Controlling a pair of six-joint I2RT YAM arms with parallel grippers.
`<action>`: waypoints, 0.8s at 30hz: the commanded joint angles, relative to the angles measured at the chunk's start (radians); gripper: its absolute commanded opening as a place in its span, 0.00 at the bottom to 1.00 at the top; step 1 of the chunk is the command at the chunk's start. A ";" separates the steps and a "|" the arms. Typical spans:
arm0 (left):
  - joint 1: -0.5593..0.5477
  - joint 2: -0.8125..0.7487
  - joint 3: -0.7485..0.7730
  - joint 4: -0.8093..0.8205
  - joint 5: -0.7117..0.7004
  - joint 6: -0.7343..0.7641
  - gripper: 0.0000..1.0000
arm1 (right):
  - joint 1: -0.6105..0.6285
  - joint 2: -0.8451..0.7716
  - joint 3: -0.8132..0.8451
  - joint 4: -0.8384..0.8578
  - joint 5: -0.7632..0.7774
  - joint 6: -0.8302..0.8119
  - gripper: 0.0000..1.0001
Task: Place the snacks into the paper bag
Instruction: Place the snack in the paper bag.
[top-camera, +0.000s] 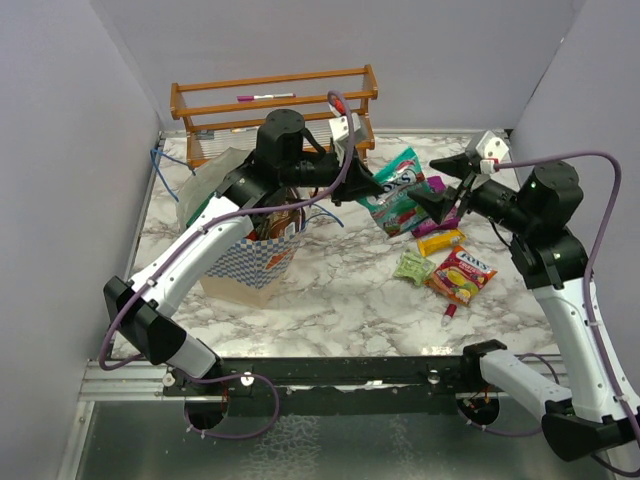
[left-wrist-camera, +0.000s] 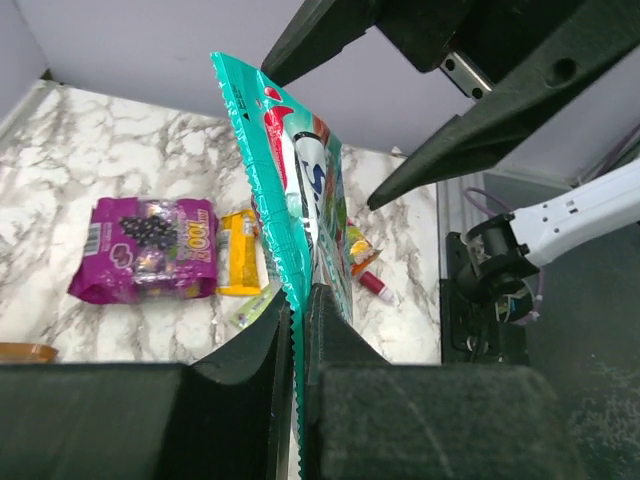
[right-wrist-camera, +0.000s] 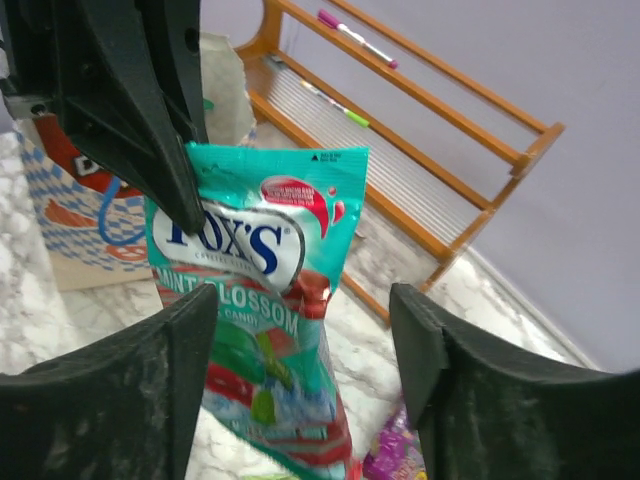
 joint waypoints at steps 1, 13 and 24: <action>0.009 -0.048 0.073 -0.029 -0.100 0.061 0.00 | -0.006 -0.056 0.003 -0.036 0.117 -0.120 0.73; 0.090 -0.079 0.177 -0.108 -0.241 0.080 0.00 | -0.043 -0.142 -0.082 -0.090 0.272 -0.232 0.81; 0.162 -0.170 0.243 -0.255 -0.420 0.282 0.00 | -0.043 -0.099 -0.251 -0.018 0.324 -0.323 0.81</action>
